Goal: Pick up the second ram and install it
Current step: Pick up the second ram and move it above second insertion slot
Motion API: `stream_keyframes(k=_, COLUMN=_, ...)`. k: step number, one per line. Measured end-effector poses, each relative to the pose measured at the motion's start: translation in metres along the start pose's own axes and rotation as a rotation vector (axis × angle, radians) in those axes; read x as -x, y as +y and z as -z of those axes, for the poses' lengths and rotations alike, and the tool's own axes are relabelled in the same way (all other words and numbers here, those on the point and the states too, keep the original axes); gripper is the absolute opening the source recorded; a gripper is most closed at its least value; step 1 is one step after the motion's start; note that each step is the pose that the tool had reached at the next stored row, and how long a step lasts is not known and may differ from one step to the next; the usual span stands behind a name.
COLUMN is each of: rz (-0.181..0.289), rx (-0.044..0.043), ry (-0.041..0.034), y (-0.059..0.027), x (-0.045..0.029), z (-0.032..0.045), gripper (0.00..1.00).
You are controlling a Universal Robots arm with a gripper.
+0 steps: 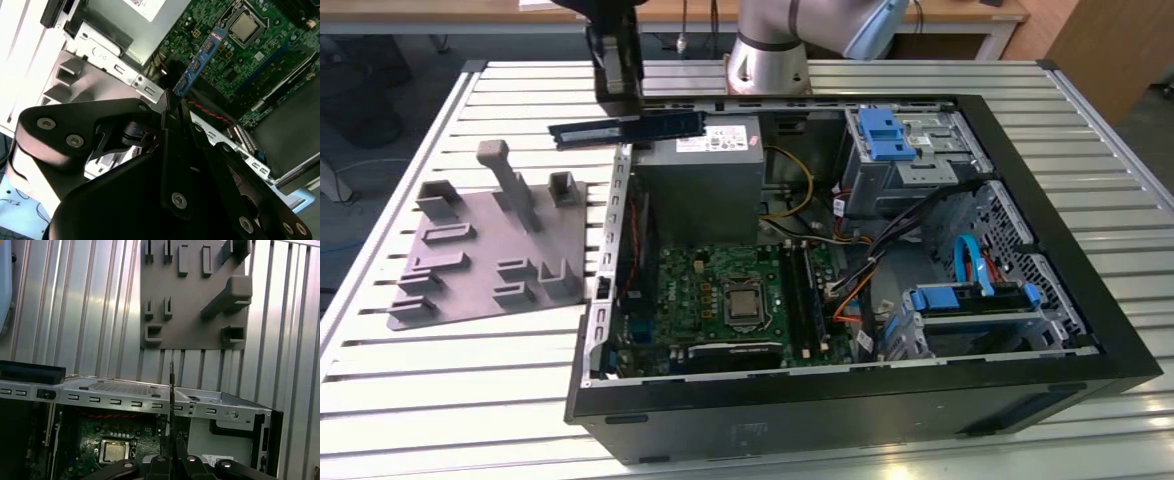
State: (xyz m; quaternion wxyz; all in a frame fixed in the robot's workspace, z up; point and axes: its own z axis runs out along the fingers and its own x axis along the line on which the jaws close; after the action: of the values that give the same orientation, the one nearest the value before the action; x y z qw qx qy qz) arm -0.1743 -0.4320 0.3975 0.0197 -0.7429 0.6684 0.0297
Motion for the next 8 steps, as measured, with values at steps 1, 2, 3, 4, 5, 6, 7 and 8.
stream_keyframes(k=1, rz=0.0, rx=0.0, ry=0.0001, y=-0.0035, x=-0.0004, z=0.0001, gripper=0.14)
stream_keyframes(k=2, rz=0.0, rx=0.0001, ry=0.0001, y=-0.007, x=-0.0008, z=0.0001, gripper=0.14)
stream_keyframes(k=3, rz=0.0, rx=0.0001, ry=0.0, y=-0.0106, x=-0.0011, z=0.0001, gripper=0.14)
stream_keyframes(k=4, rz=0.0, rx=0.0001, ry=0.0, y=-0.0145, x=-0.0015, z=0.0002, gripper=0.14)
stream_keyframes(k=5, rz=0.0, rx=0.0001, ry=0.0, y=-0.0181, x=-0.0019, z=0.0002, gripper=0.14)
stream_keyframes(k=6, rz=0.0, rx=0.0002, ry=0.0, y=-0.0217, x=-0.0023, z=0.0003, gripper=0.14)
stream_keyframes(k=7, rz=0.0, rx=0.0001, ry=0.0, y=-0.0253, x=-0.0027, z=0.0003, gripper=0.14)
stream_keyframes(k=8, rz=0.0, rx=0.0001, ry=0.0, y=-0.0289, x=-0.0031, z=0.0003, gripper=0.14)
